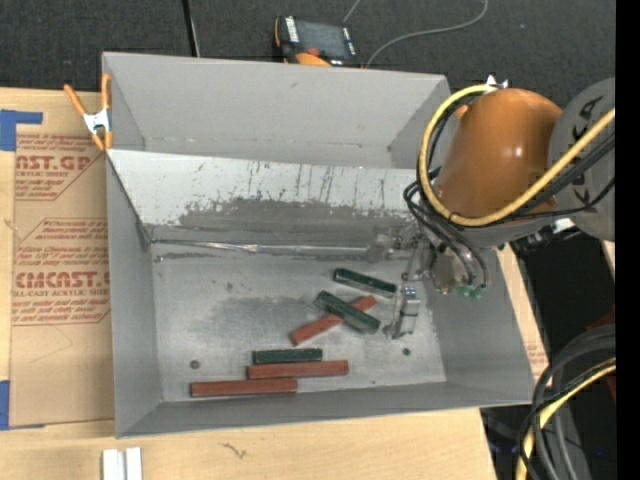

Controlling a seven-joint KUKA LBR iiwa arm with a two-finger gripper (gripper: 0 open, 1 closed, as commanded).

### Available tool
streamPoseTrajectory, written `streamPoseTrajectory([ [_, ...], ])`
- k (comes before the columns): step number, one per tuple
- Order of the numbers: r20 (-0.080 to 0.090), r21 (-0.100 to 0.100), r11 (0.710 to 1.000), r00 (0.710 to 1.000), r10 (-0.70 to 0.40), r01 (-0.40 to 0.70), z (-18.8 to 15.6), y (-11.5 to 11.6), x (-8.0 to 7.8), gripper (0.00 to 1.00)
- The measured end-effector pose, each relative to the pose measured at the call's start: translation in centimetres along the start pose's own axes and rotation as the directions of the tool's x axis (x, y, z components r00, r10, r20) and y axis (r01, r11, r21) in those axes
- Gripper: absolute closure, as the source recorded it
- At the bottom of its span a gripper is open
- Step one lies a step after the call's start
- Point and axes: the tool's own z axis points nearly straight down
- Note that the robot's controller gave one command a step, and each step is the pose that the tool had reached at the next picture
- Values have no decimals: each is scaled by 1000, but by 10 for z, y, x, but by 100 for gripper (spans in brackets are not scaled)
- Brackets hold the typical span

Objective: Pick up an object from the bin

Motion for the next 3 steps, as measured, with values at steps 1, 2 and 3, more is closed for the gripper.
streamPoseTrajectory([
  [1,-9,-2,990,990,-141,141,151,25,6,0],
  [2,3,0,990,990,-138,138,144,25,2,100],
  [3,9,1,982,982,-187,187,-28,41,-29,100],
])
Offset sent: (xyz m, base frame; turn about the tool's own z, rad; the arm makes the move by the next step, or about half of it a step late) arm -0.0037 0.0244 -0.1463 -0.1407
